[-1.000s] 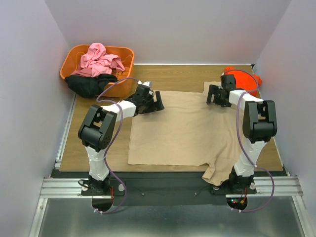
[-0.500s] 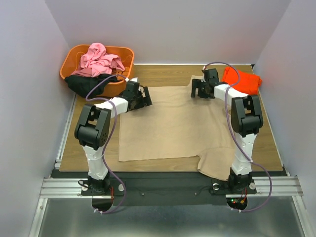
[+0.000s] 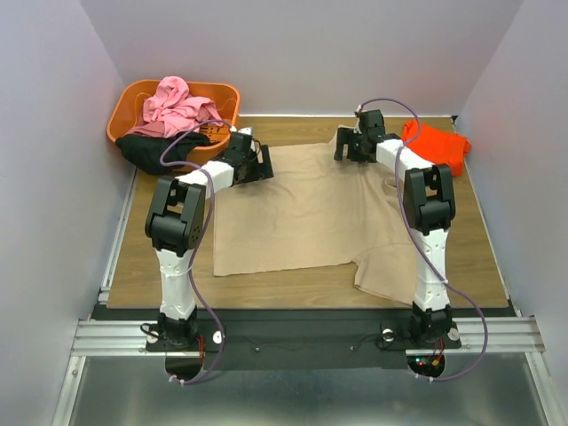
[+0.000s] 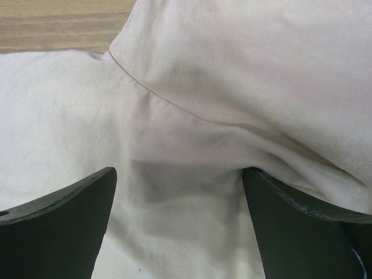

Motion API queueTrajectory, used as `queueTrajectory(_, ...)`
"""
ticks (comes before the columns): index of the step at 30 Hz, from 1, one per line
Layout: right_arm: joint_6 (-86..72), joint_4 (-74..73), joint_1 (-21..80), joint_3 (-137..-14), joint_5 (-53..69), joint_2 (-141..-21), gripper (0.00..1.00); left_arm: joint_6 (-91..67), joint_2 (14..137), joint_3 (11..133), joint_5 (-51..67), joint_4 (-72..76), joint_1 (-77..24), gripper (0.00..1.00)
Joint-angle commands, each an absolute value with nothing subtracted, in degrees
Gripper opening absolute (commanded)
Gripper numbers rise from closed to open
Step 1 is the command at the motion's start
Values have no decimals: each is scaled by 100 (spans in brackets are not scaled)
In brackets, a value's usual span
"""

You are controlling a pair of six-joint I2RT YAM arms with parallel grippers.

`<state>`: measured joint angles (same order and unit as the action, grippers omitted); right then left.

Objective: Fold and stack the t-shirts
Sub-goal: Flatten the tshirt out, then fold the tshirt

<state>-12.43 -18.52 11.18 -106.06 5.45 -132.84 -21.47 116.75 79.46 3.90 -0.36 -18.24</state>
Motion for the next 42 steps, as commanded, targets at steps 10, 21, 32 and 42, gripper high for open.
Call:
queueTrajectory(10, -1046, -2355, 1178, -10829, 211, -12447, 100, -1678, 10138, 7967, -295, -307, -1898, 98)
queueTrajectory(21, -1379, -2347, 1169, -9116, 465, -10767, 100, -4127, 7735, 5363, -2689, -2388, -2557, 98)
queueTrajectory(32, -1450, -2329, 1169, -8078, 633, -10345, 100, -6020, 6830, 3878, -2242, -3366, -2988, 98)
queueTrajectory(42, -1503, -2338, 1169, -8016, 730, -10240, 100, -6591, 5985, 3085, -1916, -3252, -3015, 77)
